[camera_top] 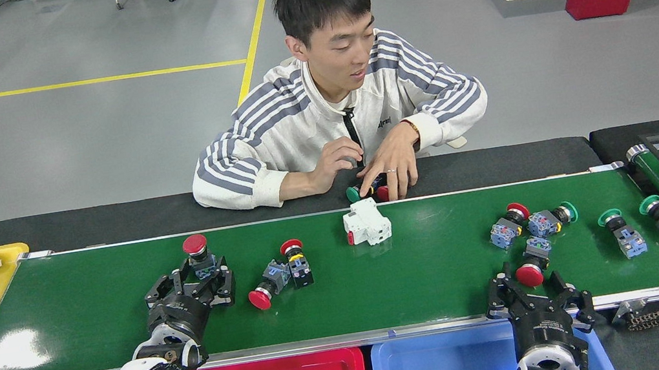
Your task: Pick switch part from conveyor to tray
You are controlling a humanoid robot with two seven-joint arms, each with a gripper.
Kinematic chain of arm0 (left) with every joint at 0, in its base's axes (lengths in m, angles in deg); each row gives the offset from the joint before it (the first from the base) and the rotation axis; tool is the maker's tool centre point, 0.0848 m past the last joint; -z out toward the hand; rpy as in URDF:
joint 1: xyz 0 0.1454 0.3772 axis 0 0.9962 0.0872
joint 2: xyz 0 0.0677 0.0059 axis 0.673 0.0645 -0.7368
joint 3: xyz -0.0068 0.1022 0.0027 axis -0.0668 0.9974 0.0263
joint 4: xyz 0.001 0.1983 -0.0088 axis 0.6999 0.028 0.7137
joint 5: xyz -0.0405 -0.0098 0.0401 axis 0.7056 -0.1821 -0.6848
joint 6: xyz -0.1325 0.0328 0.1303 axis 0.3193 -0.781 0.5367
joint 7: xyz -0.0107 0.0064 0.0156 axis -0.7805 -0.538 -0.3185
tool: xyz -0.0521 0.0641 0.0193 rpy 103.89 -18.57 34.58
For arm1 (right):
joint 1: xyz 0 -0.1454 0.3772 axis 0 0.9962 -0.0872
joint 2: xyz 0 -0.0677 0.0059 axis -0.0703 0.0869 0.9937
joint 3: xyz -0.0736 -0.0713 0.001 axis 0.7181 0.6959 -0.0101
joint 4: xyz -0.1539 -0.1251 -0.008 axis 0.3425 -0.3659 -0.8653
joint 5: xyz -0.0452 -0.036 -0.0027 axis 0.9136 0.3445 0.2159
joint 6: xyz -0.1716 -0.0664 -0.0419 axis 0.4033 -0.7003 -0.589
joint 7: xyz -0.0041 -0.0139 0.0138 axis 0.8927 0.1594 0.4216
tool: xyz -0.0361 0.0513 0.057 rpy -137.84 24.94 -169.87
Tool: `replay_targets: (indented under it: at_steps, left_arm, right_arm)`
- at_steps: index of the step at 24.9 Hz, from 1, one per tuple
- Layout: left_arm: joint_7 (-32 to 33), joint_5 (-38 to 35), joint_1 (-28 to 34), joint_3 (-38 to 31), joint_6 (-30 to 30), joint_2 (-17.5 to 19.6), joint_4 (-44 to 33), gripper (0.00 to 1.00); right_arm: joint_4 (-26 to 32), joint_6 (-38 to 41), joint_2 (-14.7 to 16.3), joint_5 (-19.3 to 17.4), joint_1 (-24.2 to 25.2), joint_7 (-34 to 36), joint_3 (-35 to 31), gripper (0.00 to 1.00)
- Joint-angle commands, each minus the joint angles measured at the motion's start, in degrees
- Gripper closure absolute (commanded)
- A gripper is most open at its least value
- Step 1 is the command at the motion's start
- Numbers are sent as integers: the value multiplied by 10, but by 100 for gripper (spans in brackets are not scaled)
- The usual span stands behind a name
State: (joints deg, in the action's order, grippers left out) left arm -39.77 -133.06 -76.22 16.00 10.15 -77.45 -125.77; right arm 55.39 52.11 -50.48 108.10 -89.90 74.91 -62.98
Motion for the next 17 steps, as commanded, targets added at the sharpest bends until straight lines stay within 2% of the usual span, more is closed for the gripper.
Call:
replay_targets:
  at_steps: [1, 4, 6, 8, 11, 13, 14, 15, 16, 17]
  left_arm:
    - [-18, 2, -5, -4, -12, -2, -9, 96]
    - [-38, -2, 7, 1, -20, -1, -28, 97]
    - [-38, -3, 36, -4, -66, 6, -79, 97]
    - [-36, -7, 78, -10, -121, 22, -171, 97]
    - [-34, -7, 156, -26, -244, 76, -298, 96]
    - [-28, -10, 243, -49, -351, 90, -398, 92]
    - [-27, -15, 282, -52, -384, 92, -432, 87]
    - [-27, -22, 327, -56, -416, 91, -464, 72]
    - [-26, -24, 345, -57, -416, 87, -469, 51]
    - [-26, -25, 348, -58, -416, 82, -468, 26]
  right_arm:
    - [4, 8, 4, -1, -5, -3, 0, 89]
    - [7, 33, 7, -2, -4, -3, 0, 96]
    - [13, 39, 7, -2, -1, -3, 0, 97]
    - [34, 48, 12, -1, 7, 0, 1, 97]
    - [79, 105, 26, -2, 28, 2, 16, 97]
    - [101, 177, 28, -2, 36, 4, 40, 97]
    - [102, 211, 30, -2, 33, 4, 52, 97]
    - [102, 270, 34, -2, 29, 4, 69, 97]
    - [102, 317, 37, -2, 24, 4, 80, 97]
    - [102, 362, 38, -2, 19, 4, 91, 97]
